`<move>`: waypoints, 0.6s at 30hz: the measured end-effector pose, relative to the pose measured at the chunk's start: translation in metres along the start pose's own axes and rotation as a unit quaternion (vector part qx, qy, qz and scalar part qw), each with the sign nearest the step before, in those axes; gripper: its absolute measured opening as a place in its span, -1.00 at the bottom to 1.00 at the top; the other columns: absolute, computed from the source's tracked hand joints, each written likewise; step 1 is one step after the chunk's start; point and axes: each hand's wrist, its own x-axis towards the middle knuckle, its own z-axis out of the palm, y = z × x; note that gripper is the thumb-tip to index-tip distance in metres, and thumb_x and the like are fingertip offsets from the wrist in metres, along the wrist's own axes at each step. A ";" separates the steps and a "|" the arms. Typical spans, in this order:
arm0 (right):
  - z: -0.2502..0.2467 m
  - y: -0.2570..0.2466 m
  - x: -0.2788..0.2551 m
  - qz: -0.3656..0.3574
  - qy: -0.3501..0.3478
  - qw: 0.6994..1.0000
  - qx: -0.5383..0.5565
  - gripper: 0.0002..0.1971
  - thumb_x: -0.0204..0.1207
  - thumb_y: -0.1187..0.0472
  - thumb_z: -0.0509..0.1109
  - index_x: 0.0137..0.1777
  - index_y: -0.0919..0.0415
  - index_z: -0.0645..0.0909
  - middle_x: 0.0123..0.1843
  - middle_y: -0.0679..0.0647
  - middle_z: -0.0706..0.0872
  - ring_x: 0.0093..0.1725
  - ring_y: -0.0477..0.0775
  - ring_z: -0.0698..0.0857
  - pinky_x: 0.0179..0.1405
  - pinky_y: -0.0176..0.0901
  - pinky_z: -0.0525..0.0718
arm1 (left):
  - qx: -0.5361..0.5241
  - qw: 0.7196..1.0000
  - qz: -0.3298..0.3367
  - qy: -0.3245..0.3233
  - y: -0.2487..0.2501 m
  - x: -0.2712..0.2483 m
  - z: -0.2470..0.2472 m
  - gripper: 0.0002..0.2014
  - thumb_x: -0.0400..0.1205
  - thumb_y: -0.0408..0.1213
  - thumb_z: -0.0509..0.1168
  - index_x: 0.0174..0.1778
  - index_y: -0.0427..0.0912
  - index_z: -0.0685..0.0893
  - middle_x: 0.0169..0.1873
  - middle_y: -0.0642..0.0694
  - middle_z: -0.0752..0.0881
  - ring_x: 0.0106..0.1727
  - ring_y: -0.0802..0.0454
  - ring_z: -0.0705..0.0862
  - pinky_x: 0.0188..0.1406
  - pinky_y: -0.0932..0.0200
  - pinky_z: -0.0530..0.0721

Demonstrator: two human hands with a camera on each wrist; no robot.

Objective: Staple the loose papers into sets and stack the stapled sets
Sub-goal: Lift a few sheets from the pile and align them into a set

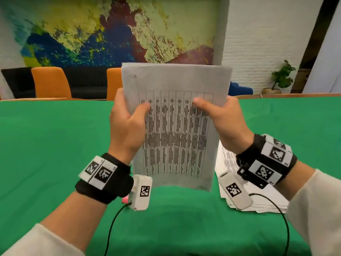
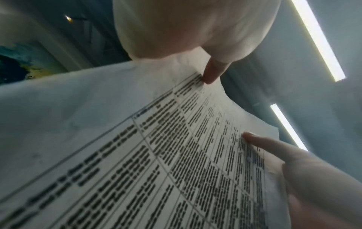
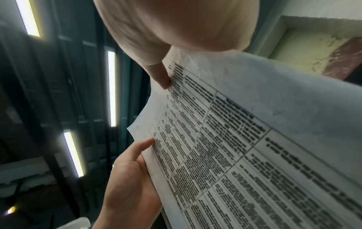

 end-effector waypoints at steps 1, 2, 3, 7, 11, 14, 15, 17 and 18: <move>-0.001 -0.001 0.001 -0.001 -0.001 1.000 0.004 -0.84 0.68 0.30 0.48 0.22 0.20 0.76 0.12 0.21 0.89 0.11 0.24 0.88 0.14 0.20 0.85 | -0.011 1.000 0.002 0.001 0.001 0.001 0.000 -0.76 0.63 -0.31 0.35 0.20 -0.04 0.60 0.11 -0.07 0.81 0.12 -0.03 0.82 0.08 -0.12 0.84; -0.001 0.001 0.000 0.004 -0.002 1.000 0.005 -0.84 0.68 0.29 0.48 0.22 0.19 0.76 0.13 0.21 0.88 0.12 0.24 0.87 0.13 0.19 0.85 | -0.016 1.000 -0.002 0.003 -0.002 -0.002 -0.002 -0.77 0.64 -0.33 0.35 0.20 -0.07 0.59 0.09 -0.04 0.82 0.11 -0.01 0.83 0.06 -0.07 0.84; -0.002 0.008 -0.003 0.011 -0.004 1.000 0.000 -0.84 0.67 0.27 0.49 0.21 0.17 0.76 0.12 0.20 0.88 0.12 0.24 0.87 0.12 0.19 0.84 | -0.017 1.000 -0.013 0.004 -0.008 -0.007 -0.004 -0.77 0.64 -0.34 0.35 0.20 -0.08 0.60 0.06 0.00 0.83 0.08 0.00 0.83 0.03 -0.05 0.83; 0.000 0.037 -0.022 0.067 -0.010 0.998 0.001 -0.81 0.62 0.27 0.54 0.20 0.20 0.79 0.09 0.15 0.90 0.09 0.20 0.88 0.12 0.18 0.83 | -0.029 0.995 -0.091 -0.019 -0.030 -0.038 -0.010 -0.76 0.63 -0.30 0.35 0.21 -0.14 0.60 0.05 -0.05 0.85 0.07 -0.08 0.86 0.06 -0.24 0.86; 0.002 0.021 -0.008 0.058 -0.017 0.998 0.007 -0.80 0.64 0.29 0.52 0.23 0.25 0.77 0.13 0.20 0.89 0.12 0.24 0.88 0.13 0.22 0.83 | -0.033 0.996 -0.082 -0.006 -0.018 -0.018 -0.006 -0.72 0.59 -0.31 0.33 0.22 -0.05 0.65 0.11 -0.10 0.86 0.14 -0.12 0.85 0.15 -0.32 0.83; 0.000 0.007 0.003 0.032 -0.018 0.999 0.020 -0.76 0.65 0.29 0.51 0.29 0.27 0.74 0.17 0.22 0.88 0.16 0.25 0.87 0.14 0.21 0.84 | -0.031 0.998 -0.058 -0.005 -0.010 -0.001 -0.007 -0.72 0.60 -0.31 0.33 0.22 -0.02 0.65 0.12 -0.08 0.85 0.16 -0.10 0.84 0.17 -0.29 0.82; 0.000 0.007 0.003 0.032 -0.017 0.999 0.020 -0.77 0.64 0.28 0.51 0.27 0.25 0.75 0.17 0.21 0.88 0.16 0.25 0.87 0.15 0.21 0.84 | -0.032 0.998 -0.059 -0.006 -0.012 -0.001 -0.007 -0.72 0.59 -0.31 0.33 0.23 -0.02 0.65 0.12 -0.07 0.85 0.15 -0.09 0.84 0.15 -0.26 0.83; -0.002 0.020 -0.002 0.045 -0.008 0.999 0.008 -0.78 0.61 0.26 0.54 0.24 0.23 0.77 0.15 0.19 0.89 0.15 0.25 0.87 0.19 0.27 0.83 | -0.029 0.996 -0.080 -0.008 -0.022 -0.012 -0.011 -0.71 0.58 -0.28 0.34 0.23 -0.04 0.66 0.11 -0.06 0.86 0.14 -0.11 0.84 0.12 -0.23 0.83; -0.003 0.029 -0.007 0.056 -0.006 0.998 -0.001 -0.77 0.59 0.25 0.55 0.23 0.23 0.78 0.14 0.18 0.89 0.15 0.24 0.87 0.22 0.30 0.82 | -0.028 0.995 -0.098 -0.013 -0.028 -0.021 -0.012 -0.71 0.57 -0.26 0.34 0.23 -0.05 0.67 0.10 -0.06 0.86 0.15 -0.13 0.84 0.11 -0.22 0.83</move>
